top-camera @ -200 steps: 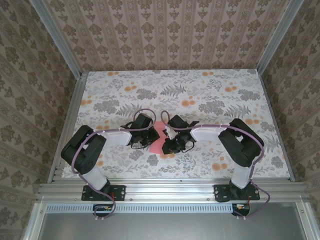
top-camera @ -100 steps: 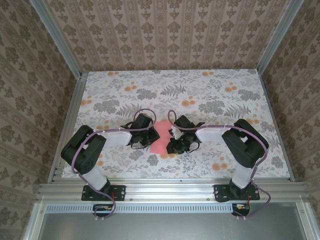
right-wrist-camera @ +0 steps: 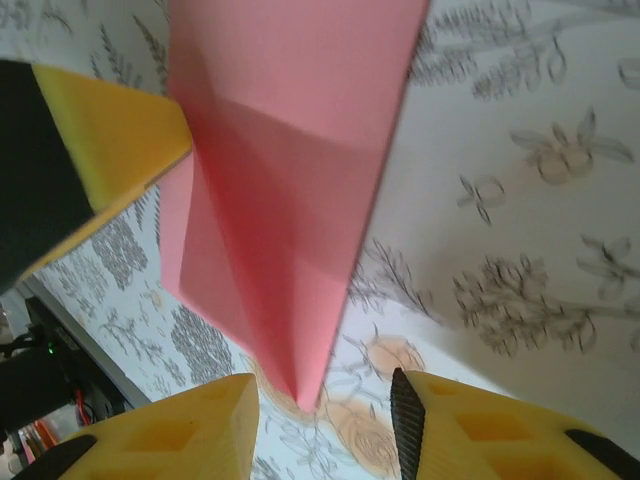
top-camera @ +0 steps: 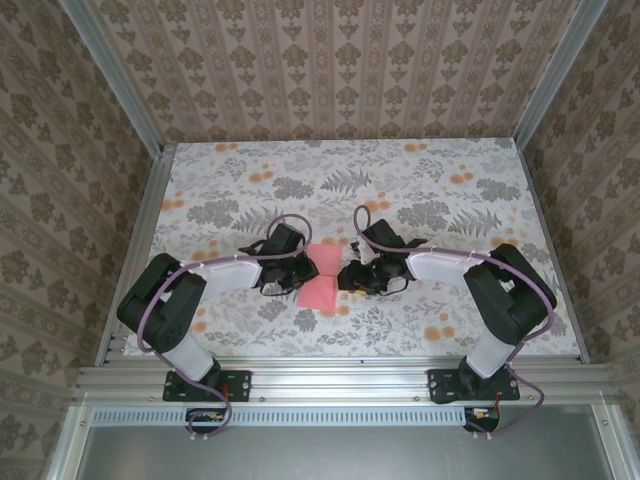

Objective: Fold a paper plane with a square sheet of paper (pick it up from the middle)
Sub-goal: Fold the triangle a second time at the center of the table, then turn over the paper at the center of the table.

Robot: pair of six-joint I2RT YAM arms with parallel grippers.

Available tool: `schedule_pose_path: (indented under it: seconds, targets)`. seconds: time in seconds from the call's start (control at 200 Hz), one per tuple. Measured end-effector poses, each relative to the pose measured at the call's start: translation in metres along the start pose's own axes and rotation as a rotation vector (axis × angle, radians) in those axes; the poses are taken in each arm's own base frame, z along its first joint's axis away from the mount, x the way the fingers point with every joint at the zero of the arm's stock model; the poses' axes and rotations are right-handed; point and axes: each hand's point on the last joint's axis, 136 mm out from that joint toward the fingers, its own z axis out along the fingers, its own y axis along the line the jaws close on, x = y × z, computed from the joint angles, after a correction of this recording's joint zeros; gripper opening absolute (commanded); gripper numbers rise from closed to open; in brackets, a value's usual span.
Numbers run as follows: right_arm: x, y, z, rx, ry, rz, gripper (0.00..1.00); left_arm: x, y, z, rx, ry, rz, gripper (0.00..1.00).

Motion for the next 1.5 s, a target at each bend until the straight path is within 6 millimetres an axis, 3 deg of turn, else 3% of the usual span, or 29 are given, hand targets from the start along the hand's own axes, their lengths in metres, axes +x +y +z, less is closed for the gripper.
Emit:
schedule_pose_path:
  seconds: [0.12,0.4,0.57,0.675,0.875,1.245,1.5]
  targets:
    - [-0.013,0.003,0.008,-0.013,-0.019,0.012,0.45,-0.002,-0.005,-0.002,0.007,-0.004,0.014,0.18]
    - [-0.021,0.003,0.018,-0.020,-0.026,0.030,0.47,-0.008,-0.004,-0.003,0.004,-0.011,0.014,0.17]
    - [-0.021,-0.002,0.016,-0.003,-0.048,0.030,0.50,-0.005,0.006,0.009,-0.032,0.011,0.004,0.17]
    - [-0.017,-0.002,0.010,-0.005,-0.059,0.024,0.62,-0.006,0.005,0.011,-0.031,0.014,0.003,0.17]
    - [-0.020,0.006,0.003,-0.034,-0.092,0.004,0.65,-0.006,0.005,0.012,-0.031,0.014,0.003,0.17]
    - [-0.019,-0.003,0.016,-0.027,-0.075,0.051,0.53,-0.006,0.005,0.012,-0.031,0.015,0.004,0.17]
    - [-0.027,0.002,0.023,-0.033,-0.073,0.079,0.50,-0.005,0.004,0.012,-0.031,0.016,0.004,0.17]
